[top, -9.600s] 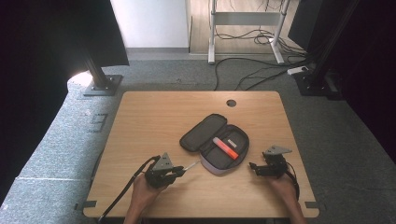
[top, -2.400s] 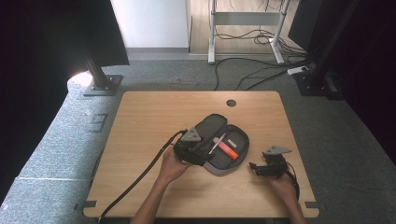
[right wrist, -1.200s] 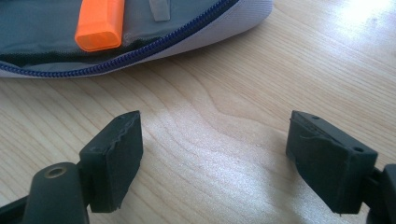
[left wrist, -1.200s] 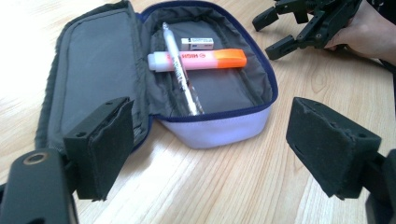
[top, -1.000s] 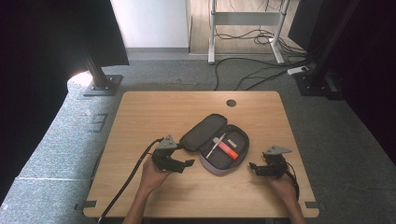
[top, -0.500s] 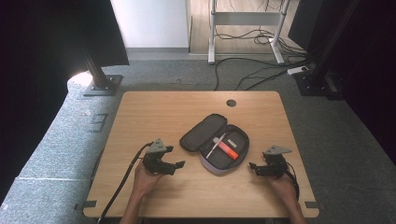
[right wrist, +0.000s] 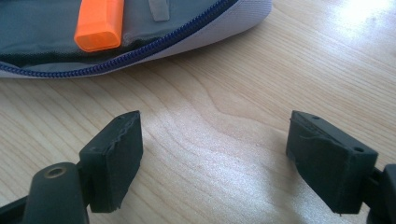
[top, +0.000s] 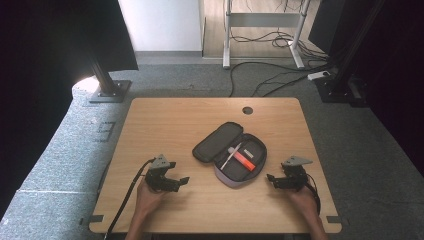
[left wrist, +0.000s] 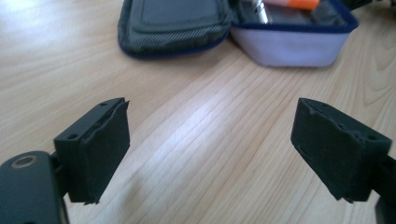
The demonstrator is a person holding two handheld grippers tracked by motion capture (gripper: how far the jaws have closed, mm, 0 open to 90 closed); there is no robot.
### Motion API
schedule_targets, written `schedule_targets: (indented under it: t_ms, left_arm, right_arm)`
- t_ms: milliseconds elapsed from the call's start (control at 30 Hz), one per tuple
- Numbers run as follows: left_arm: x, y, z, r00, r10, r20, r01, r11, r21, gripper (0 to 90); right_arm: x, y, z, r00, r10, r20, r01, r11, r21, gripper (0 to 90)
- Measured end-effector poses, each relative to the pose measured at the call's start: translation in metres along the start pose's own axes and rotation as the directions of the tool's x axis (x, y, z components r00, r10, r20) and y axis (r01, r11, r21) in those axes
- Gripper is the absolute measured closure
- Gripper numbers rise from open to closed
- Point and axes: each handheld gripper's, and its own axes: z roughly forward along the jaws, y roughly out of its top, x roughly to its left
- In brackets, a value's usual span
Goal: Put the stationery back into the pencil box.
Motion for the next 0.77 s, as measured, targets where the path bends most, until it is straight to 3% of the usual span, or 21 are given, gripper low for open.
schedule_targets:
  t_ms: [167,367,500,600,767]
  left_arm:
    - [0.004,-0.009,0.002,0.9996,-0.015,-0.023,0.016,0.9995,0.029,10.8]
    - [0.005,-0.016,0.008,0.9972,0.006,-0.075,0.001,0.9962,0.087,10.5]
    - [0.004,-0.016,0.009,0.9941,0.022,-0.107,-0.009,0.9935,0.113,9.8]
    - [0.004,-0.018,0.011,0.9873,0.048,-0.152,-0.023,0.9871,0.158,8.9]
    - [0.007,-0.018,0.012,0.9838,0.019,-0.178,0.012,0.9853,0.170,2.3]
  right_arm:
    - [0.000,0.000,0.000,1.0000,0.000,0.000,0.000,1.000,0.000,18.3]
    - [0.000,0.000,0.000,1.0000,0.000,0.000,0.000,1.000,0.000,18.3]
    - [0.000,0.000,0.000,1.0000,0.000,0.000,0.000,1.000,0.000,18.3]
    - [0.000,0.000,0.000,1.0000,0.000,0.000,0.000,1.000,0.000,18.3]
    - [0.000,0.000,0.000,1.0000,0.000,-0.002,0.000,1.000,0.000,18.2]
